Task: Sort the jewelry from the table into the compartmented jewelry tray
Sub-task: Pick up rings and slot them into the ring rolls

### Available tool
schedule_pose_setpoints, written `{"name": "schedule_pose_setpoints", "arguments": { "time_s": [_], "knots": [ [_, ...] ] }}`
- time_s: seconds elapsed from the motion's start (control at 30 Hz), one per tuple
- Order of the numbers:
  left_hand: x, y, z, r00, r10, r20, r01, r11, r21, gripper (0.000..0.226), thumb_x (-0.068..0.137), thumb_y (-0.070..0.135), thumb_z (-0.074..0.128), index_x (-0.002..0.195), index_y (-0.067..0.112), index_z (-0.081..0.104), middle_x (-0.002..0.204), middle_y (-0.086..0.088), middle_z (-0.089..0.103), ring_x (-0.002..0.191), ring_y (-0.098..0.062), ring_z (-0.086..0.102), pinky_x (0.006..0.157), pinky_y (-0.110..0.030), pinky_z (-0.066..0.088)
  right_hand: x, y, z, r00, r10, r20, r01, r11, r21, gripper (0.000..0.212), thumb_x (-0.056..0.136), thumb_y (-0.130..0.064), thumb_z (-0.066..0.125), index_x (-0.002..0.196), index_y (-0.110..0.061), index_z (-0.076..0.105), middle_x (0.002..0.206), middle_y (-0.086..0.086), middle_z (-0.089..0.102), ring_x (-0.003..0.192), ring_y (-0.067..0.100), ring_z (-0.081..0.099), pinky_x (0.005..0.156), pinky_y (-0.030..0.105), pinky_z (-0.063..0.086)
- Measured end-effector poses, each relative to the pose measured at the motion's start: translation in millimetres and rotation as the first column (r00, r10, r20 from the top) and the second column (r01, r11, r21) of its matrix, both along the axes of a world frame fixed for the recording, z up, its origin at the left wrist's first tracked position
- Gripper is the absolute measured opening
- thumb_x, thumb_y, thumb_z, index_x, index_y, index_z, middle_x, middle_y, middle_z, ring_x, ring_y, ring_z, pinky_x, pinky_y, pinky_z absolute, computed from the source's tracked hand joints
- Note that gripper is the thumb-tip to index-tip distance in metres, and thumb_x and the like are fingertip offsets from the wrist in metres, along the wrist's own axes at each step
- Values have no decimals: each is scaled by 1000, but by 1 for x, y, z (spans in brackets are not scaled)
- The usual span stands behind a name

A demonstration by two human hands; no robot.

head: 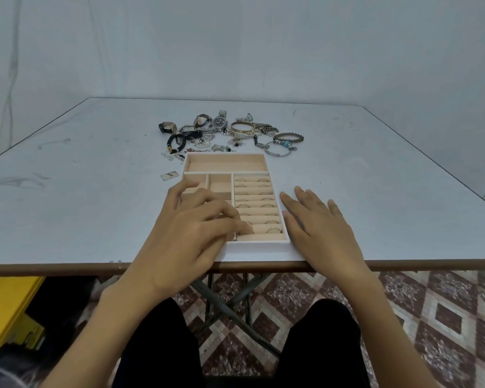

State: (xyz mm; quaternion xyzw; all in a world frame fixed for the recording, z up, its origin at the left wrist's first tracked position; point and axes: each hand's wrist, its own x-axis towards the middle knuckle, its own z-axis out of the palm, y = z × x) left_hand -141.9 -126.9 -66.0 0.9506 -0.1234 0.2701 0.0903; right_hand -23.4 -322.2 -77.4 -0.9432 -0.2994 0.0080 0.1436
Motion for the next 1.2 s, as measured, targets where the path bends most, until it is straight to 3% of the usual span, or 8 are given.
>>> {"name": "schedule_pose_setpoints", "arguments": {
  "time_s": [0.4, 0.53, 0.63, 0.73, 0.87, 1.0, 1.1, 1.2],
  "knots": [
    [0, 1, -3, 1000, -14, 1, 14, 999, -47, 34, 90, 19, 45, 109, 31, 70, 102, 17, 64, 101, -8, 53, 106, -46, 28, -1, 1, 1, 1000, -6, -2, 5, 1000, -17, 50, 103, -41, 17, 152, -34, 15, 161, -7, 5, 148, 9, 0, 120, 36, -3],
    [-2, 4, -4, 998, 13, 68, 4, 971, -238, 32, 92, 21, 46, 117, 27, 66, 112, 15, 61, 112, -7, 50, 102, -38, 31, -1, 0, 1, 1000, -3, 2, 3, 1000, -17, 50, 103, -41, 17, 152, -34, 15, 161, -8, 5, 148, 8, 0, 120, 36, -3],
    [-1, 17, -2, 988, 118, 95, -58, 876, -479, 30, 91, 19, 52, 116, 26, 66, 116, 8, 59, 117, -8, 48, 100, -30, 36, -1, 0, 1, 1000, -4, 2, 4, 1000, -13, 50, 103, -41, 17, 152, -34, 14, 161, -8, 5, 148, 8, 0, 120, 36, -3],
    [4, 35, -6, 968, 251, -9, -192, 714, -673, 36, 89, 20, 54, 124, 28, 59, 131, 6, 51, 126, -5, 44, 107, -23, 33, -1, 0, 2, 1000, 5, -3, -5, 1000, -3, 52, 103, -42, 15, 152, -39, -1, 161, -8, 5, 148, 8, -1, 121, 37, -2],
    [8, 41, -15, 911, 292, -291, -411, 586, -699, 50, 97, 22, 53, 144, 27, 39, 150, 12, 32, 138, -2, 25, 115, -26, 17, -4, 0, 4, 999, 37, 7, -37, 999, -32, 52, 102, -41, 12, 145, -49, -17, 161, -7, 5, 149, 13, -2, 121, 41, -1],
    [9, 40, -18, 877, 238, -417, -472, 585, -659, 71, 81, 49, 36, 149, 32, 29, 151, 15, 31, 147, -17, 12, 120, -46, 13, -4, -1, 4, 998, 62, 7, -61, 997, -42, 52, 102, -40, 10, 145, -50, -17, 159, -18, 7, 149, 16, -4, 120, 46, -1],
    [9, 41, -18, 873, 244, -423, -484, 552, -680, 71, 79, 48, 34, 148, 33, 31, 151, 13, 34, 148, -18, 13, 120, -47, 13, -2, -1, 2, 997, 77, -4, -78, 997, -8, 51, 103, -38, 12, 147, -49, -13, 156, -22, 19, 149, 12, -2, 120, 47, -2],
    [8, 41, -18, 873, 244, -422, -480, 579, -659, 65, 85, 49, 38, 148, 34, 31, 147, 19, 34, 148, -18, 13, 120, -42, 11, -2, -1, 2, 995, 99, -13, -99, 995, 10, 51, 104, -34, 12, 148, -47, -11, 152, -25, 28, 147, 3, -1, 119, 48, -4]
  ]
}}
